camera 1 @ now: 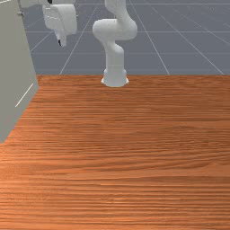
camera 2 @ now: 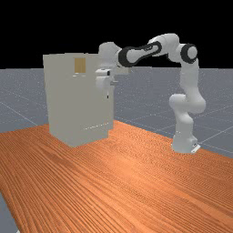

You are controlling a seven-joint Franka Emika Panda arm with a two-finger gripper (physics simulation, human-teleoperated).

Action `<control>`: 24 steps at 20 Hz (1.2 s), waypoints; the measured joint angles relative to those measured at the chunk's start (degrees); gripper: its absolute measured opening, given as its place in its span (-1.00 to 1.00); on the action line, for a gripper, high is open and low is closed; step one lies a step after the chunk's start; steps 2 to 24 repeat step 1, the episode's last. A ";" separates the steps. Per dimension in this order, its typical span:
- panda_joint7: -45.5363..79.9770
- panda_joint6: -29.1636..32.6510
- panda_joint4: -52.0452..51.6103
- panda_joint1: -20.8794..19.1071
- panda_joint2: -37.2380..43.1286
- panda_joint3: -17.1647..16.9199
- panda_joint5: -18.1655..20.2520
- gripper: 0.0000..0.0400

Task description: Close the drawer

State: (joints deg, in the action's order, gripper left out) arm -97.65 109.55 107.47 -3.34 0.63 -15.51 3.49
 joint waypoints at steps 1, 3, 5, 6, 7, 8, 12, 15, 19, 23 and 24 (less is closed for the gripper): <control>-11.37 -5.70 -15.54 -7.43 -11.48 -0.75 3.66 -1.00; -11.37 -5.70 -15.54 -7.43 -11.48 -0.75 3.66 -1.00; -11.37 -5.70 -15.54 -7.43 -11.48 -0.75 3.66 -1.00; -11.37 -5.70 -15.54 -7.43 -11.48 -0.75 3.66 -1.00; -11.37 -5.70 -15.54 -7.43 -11.48 -0.75 3.66 -1.00; -11.37 -5.70 -15.54 -7.43 -11.48 -0.75 3.66 -1.00; -11.37 -5.70 -15.54 -7.43 -11.48 -0.75 3.66 -1.00; -11.37 -5.70 -15.54 -7.43 -11.48 -0.75 3.66 -1.00; -11.37 -5.70 -15.54 -7.43 -11.48 -0.75 3.66 -1.00; -11.37 -5.70 -15.54 -7.43 -11.48 -0.75 3.66 -1.00; -11.37 -5.70 -15.54 -7.43 -11.48 -0.75 3.66 -1.00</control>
